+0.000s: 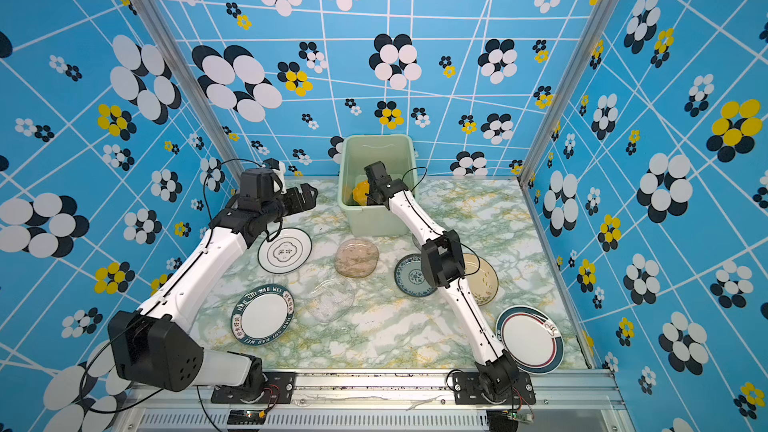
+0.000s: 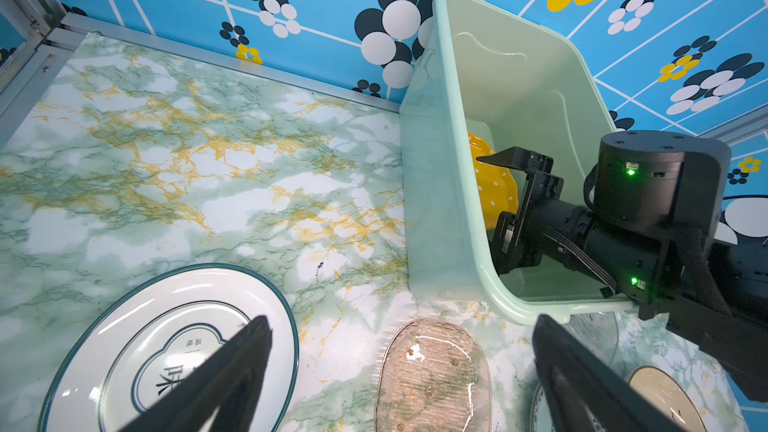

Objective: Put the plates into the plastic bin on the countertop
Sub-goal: 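Open the right gripper to release the plate inside the bin, then raise the right gripper out of the bin and draw it back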

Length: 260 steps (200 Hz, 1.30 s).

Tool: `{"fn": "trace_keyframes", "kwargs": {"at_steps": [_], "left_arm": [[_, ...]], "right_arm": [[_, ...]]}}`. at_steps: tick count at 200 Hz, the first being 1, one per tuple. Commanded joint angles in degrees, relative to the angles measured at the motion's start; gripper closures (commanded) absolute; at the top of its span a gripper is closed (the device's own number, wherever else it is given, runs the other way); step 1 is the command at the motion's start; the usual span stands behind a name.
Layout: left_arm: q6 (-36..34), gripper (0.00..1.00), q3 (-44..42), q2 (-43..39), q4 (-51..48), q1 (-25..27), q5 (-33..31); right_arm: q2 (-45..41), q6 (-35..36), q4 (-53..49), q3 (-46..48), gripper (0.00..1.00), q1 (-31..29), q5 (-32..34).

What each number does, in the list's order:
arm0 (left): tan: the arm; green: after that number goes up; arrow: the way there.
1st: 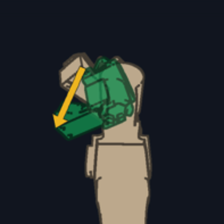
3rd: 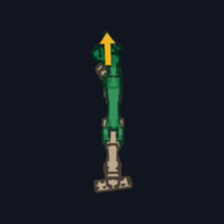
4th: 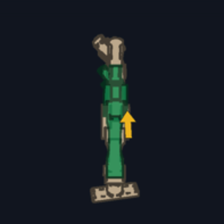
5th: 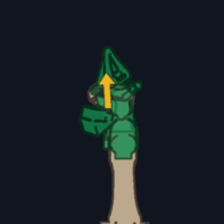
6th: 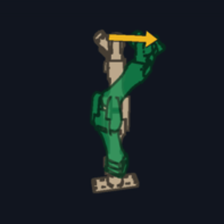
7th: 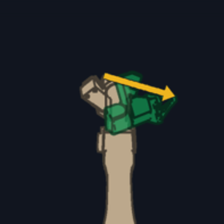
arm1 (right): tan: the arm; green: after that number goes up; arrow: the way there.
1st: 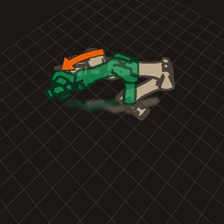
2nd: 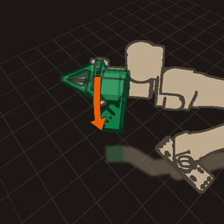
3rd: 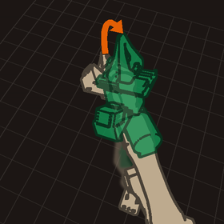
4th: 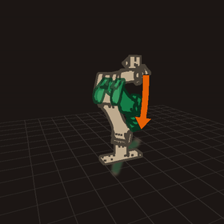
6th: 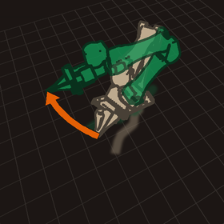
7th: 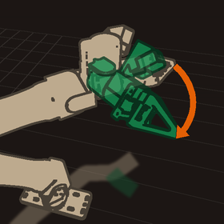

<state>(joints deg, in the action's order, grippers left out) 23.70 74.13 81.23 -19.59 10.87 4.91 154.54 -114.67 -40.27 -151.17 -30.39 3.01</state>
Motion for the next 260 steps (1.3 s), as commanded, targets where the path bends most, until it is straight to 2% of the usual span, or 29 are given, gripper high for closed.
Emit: {"fn": "trace_keyframes", "kwargs": {"at_steps": [1,63,115,149,200,244,260], "left_arm": [[-1.2,0.01,1.1,-0.9,-0.7,-0.5,-1.4],[-1.5,0.01,-1.9,-4.4,-0.2,-0.8,-3.1],[-0.8,0.01,-3.4,-6.7,-0.4,-1.4,-3.9],[1.4,0.01,-3.8,-8.9,-2.2,-2.4,-3.6],[6.2,0.01,-2.8,-11.7,-10.3,-4.9,-1.1],[5.3,0.01,-4.2,-15.3,-12.1,-5.5,-0.1],[3.8,0.01,-4.0,-15.7,-12.8,-6.0,3.2]], "right_arm": [[3.0,2.6,-4.7,2.7,0.01,2.7,-1.1],[-0.9,8.6,-8.9,2.9,0.01,2.7,-3.0],[-3.4,12.5,-3.4,2.5,0.00,2.9,-4.1],[-6.1,21.5,-1.7,1.6,0.01,3.2,-5.9],[-12.5,43.2,4.7,1.7,0.02,3.6,-12.9],[-18.4,58.8,4.5,3.1,0.05,3.2,-20.1],[-21.9,63.4,5.2,6.5,0.06,3.0,-21.0]]}}
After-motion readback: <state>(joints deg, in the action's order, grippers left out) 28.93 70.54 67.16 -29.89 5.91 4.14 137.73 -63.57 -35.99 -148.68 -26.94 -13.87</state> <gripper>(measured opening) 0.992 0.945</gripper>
